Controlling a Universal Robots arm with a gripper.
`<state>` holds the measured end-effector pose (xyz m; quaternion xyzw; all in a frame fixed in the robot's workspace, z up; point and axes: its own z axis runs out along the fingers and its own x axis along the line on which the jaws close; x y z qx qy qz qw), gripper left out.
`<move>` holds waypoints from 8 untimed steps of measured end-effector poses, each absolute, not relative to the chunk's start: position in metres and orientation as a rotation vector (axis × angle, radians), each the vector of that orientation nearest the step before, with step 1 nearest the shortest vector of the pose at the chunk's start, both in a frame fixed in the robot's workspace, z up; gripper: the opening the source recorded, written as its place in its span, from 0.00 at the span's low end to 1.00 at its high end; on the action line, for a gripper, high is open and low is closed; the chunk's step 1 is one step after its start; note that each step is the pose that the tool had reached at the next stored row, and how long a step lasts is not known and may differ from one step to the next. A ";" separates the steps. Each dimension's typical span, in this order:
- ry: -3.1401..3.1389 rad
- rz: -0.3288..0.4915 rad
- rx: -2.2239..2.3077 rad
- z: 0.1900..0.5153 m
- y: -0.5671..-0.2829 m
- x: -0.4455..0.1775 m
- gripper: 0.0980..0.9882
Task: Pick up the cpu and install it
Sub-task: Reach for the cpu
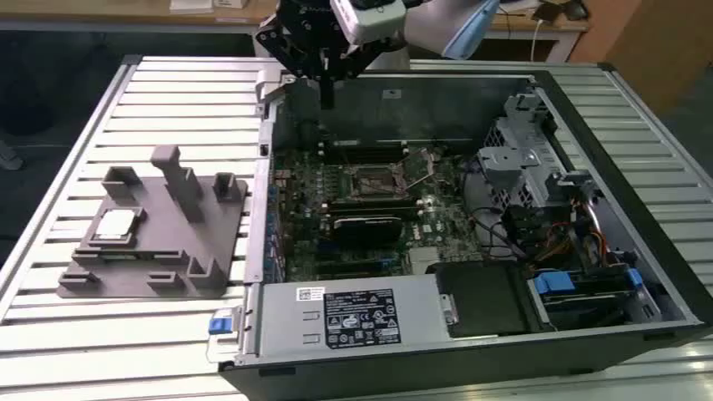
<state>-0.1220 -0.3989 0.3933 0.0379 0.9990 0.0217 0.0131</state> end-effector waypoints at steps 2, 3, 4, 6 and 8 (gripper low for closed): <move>3.113 0.068 0.118 0.393 -0.399 -0.122 0.01; 3.112 0.068 0.118 0.393 -0.399 -0.122 0.01; 3.112 0.068 0.118 0.393 -0.399 -0.122 0.01; 3.112 0.068 0.118 0.393 -0.399 -0.122 0.01; 3.113 0.068 0.118 0.393 -0.399 -0.123 0.01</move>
